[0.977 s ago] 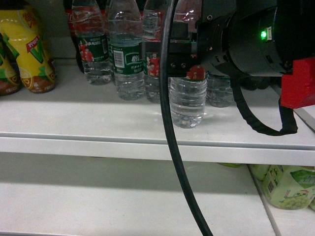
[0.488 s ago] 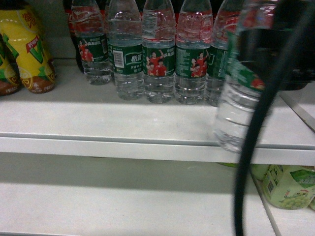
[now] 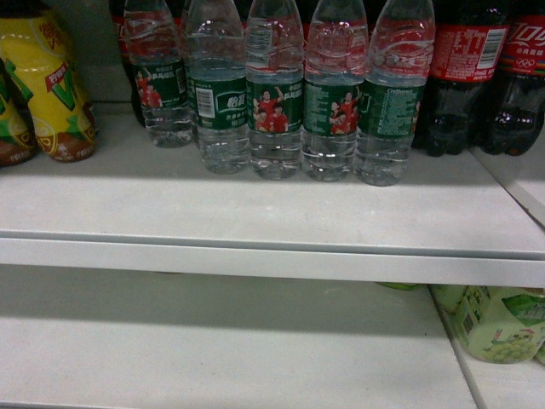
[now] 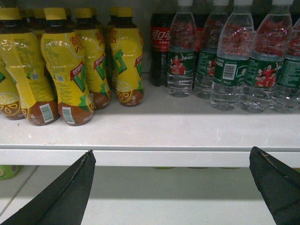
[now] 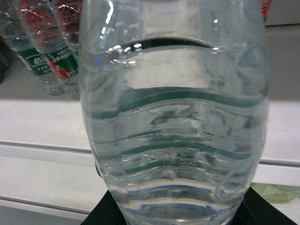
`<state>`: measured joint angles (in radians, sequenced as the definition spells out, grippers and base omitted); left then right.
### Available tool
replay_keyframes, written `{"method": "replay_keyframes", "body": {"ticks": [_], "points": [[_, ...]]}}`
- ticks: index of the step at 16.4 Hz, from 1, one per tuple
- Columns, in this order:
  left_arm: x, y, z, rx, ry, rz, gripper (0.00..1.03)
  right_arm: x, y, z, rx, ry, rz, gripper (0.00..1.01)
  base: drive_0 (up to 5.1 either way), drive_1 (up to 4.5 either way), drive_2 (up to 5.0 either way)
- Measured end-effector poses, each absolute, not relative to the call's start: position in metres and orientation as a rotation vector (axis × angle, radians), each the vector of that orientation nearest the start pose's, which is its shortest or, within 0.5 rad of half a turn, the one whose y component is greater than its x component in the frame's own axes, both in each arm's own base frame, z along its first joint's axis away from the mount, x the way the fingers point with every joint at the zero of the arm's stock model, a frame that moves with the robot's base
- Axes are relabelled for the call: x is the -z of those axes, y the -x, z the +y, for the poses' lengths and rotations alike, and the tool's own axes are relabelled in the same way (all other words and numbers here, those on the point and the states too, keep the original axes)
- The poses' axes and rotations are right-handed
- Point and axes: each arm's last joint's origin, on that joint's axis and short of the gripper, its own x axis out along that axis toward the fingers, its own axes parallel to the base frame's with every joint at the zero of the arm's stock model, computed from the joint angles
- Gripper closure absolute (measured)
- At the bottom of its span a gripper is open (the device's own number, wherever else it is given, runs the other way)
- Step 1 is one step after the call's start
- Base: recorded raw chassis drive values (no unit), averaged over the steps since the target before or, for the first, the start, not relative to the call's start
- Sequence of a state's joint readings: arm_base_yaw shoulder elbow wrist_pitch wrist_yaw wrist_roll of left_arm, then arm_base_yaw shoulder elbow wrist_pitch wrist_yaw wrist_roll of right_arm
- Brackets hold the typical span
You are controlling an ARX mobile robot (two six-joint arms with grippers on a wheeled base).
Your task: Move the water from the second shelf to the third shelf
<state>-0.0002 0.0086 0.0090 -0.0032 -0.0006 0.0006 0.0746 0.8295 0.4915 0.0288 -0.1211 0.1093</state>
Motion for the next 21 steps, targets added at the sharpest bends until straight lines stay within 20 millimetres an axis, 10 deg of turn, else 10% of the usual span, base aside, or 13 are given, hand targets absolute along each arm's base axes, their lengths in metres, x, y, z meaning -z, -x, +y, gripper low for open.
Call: {"method": "replay_keyframes", "body": {"ticks": [7,21], "points": [[-0.166,-0.098,0.0,0.0,-0.001,0.003,0.05,-0.26,-0.142,-0.003,-0.156,-0.106,0.25,0.65,0.0,0.0,0.0],[-0.165,-0.098,0.0,0.0,-0.001,0.007,0.05,-0.251,-0.131,-0.01,-0.101,-0.114,0.261,0.65,0.0,0.0,0.0]]}}
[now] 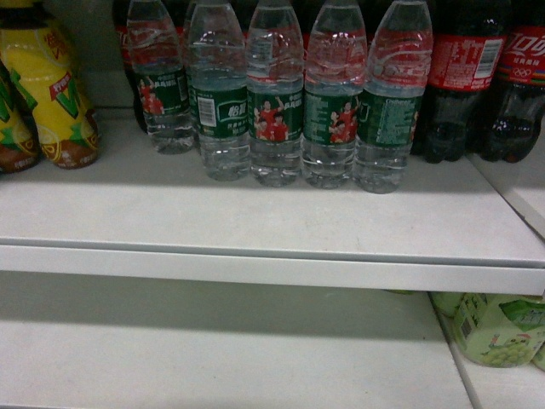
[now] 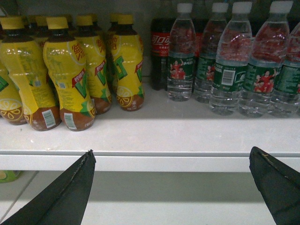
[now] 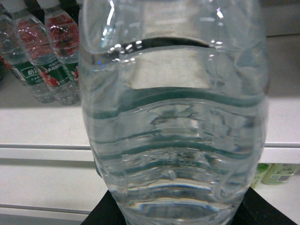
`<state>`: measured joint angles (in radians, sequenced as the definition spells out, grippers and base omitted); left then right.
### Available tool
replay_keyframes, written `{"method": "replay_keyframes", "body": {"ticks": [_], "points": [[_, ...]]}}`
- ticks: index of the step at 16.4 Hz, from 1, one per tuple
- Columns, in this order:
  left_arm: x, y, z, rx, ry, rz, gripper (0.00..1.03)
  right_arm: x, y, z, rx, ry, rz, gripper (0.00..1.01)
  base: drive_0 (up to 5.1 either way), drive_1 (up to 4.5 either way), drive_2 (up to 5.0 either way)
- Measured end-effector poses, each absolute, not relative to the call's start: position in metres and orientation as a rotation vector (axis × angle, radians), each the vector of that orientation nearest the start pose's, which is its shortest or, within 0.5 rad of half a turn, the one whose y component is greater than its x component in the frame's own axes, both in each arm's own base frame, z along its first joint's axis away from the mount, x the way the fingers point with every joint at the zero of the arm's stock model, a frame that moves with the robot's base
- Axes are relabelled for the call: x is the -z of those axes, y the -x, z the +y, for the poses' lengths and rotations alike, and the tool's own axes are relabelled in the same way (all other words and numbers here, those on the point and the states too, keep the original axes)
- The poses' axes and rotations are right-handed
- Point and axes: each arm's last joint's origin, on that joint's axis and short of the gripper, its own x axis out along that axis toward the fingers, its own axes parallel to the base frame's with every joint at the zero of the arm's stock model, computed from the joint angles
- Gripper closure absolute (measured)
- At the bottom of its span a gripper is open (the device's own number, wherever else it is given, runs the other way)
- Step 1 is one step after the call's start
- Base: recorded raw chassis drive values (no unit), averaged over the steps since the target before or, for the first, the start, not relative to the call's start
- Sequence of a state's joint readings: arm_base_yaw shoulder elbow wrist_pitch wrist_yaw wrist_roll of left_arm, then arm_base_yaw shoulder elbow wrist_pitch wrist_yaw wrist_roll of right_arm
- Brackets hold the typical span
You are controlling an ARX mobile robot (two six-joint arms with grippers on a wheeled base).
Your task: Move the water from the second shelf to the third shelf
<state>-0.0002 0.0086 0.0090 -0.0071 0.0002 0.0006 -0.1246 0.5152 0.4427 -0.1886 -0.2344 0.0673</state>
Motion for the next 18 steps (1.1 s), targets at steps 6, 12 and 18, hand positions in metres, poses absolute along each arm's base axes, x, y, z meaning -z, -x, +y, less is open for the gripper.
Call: {"method": "replay_keyframes", "body": {"ticks": [6,12,18], "points": [[-0.1656,-0.0977,0.0,0.0,-0.001,0.003,0.05,-0.2512,-0.1315,-0.0097,-0.101,-0.113,0.256,0.65,0.0,0.0,0.0],[-0.1657,-0.0977,0.0,0.0,-0.001,0.002,0.05,-0.252,-0.1315,-0.0097,-0.101,-0.114,0.252,0.65,0.0,0.0,0.0],[-0.1656,-0.0977,0.0,0.0,-0.001,0.002,0.05,-0.252,-0.1315,-0.0097,-0.101,-0.114,0.253,0.65,0.0,0.0,0.0]]}}
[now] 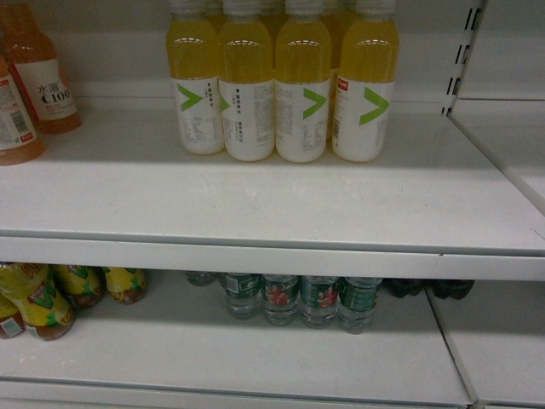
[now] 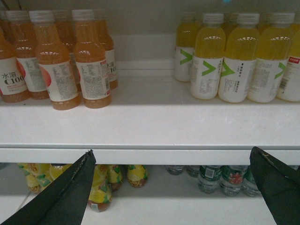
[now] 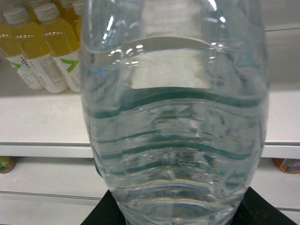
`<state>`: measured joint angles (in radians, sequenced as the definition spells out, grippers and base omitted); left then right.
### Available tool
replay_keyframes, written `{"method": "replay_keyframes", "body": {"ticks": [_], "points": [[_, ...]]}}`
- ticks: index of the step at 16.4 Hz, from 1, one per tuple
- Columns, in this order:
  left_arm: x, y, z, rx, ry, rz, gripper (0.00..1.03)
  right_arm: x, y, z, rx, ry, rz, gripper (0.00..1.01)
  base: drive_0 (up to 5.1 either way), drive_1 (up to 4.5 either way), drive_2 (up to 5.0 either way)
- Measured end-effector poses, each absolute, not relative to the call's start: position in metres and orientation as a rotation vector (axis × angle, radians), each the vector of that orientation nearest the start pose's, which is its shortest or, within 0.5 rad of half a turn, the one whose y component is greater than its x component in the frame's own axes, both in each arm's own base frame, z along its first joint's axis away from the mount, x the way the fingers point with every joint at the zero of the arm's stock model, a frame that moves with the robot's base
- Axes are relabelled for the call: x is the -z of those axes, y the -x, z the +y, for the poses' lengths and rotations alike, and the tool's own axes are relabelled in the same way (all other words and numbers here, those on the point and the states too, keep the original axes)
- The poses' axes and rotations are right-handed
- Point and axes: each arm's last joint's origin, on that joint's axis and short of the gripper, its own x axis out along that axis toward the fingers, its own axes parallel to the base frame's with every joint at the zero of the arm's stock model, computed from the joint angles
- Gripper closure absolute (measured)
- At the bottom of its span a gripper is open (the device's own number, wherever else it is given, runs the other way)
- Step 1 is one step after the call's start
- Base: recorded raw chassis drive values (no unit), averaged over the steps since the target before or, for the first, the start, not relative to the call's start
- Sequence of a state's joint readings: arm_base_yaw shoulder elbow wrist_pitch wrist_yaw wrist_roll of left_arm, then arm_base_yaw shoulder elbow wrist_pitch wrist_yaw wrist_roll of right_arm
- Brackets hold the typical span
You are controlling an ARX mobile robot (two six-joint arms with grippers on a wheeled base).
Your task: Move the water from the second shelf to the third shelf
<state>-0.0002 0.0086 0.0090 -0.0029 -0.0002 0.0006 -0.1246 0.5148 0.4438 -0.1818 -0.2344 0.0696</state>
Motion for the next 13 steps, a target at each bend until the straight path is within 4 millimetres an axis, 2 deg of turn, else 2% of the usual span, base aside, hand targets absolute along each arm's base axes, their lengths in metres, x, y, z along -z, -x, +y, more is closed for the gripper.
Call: {"method": "replay_keyframes", "body": {"ticks": [2,13], "points": [[-0.1656,-0.0977,0.0,0.0,-0.001,0.003,0.05,-0.252,-0.1315,-0.0097,-0.101,-0.114,0.253,0.65,-3.0,1.47,1.5],[-0.1656,-0.0977,0.0,0.0,-0.001,0.003,0.05,-0.2517,-0.1315,-0.0098,-0.096,-0.114,0.255,0.65,-4.7,2.45,2.5]]}}
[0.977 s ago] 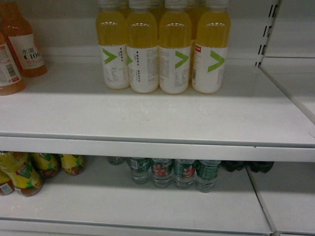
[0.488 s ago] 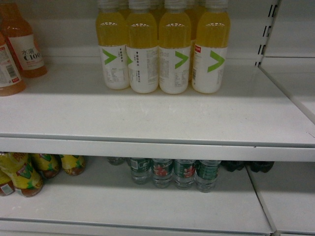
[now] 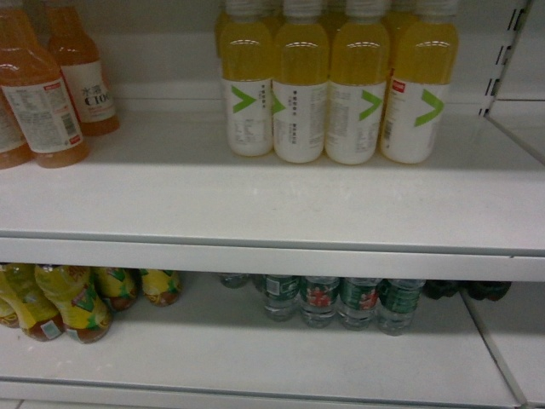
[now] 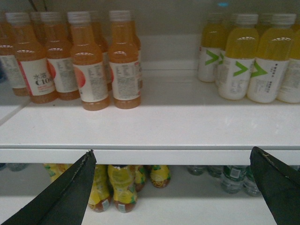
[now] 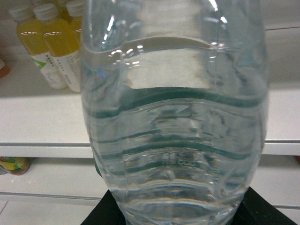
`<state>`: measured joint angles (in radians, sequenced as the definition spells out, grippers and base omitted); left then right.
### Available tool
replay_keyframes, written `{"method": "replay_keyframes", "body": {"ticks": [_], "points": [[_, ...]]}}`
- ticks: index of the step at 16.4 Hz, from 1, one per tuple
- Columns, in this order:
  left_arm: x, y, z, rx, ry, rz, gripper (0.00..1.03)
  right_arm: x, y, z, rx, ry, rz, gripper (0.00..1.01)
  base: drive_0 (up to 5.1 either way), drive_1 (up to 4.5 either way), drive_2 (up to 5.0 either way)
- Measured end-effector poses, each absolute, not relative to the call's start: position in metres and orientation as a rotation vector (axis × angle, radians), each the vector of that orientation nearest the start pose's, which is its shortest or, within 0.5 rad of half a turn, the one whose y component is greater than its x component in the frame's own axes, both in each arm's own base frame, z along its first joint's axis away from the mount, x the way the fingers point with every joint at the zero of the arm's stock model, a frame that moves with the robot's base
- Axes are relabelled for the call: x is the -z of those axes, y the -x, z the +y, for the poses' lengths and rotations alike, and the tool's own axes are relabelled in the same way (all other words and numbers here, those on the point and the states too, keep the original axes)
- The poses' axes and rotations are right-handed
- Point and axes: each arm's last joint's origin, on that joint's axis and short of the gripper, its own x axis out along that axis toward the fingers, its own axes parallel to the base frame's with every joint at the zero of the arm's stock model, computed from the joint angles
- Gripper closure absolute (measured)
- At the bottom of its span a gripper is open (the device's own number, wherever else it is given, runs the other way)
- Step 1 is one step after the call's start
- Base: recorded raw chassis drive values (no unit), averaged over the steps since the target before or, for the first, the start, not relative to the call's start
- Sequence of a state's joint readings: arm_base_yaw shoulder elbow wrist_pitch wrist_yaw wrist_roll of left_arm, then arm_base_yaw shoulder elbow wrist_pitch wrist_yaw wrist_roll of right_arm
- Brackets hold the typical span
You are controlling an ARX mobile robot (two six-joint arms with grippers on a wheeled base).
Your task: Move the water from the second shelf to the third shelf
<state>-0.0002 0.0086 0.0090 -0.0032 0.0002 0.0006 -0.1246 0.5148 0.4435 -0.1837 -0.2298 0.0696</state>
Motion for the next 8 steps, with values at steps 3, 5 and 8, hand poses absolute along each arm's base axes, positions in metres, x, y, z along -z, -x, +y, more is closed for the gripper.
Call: {"method": "replay_keyframes", "body": {"ticks": [3,5,8], "points": [[-0.1656,-0.0977,0.0,0.0,-0.001,0.002,0.05,-0.2515,-0.1315,-0.0097,-0.099,-0.115,0.257,0.65,-4.9,2.37,2.4],[-0.1656,-0.0977,0.0,0.0,-0.001,0.002,0.05,-0.2519,-0.1316,-0.0097,-0.099,-0.114,0.253,0.65,-4.9,2.42,2.4],[-0.1656,-0.0977,0.0,0.0,-0.001,0.002,0.05,-0.252,-0.1316,-0.0097,-0.1,-0.114,0.251,0.65,-5.0,2.42,2.4]]}}
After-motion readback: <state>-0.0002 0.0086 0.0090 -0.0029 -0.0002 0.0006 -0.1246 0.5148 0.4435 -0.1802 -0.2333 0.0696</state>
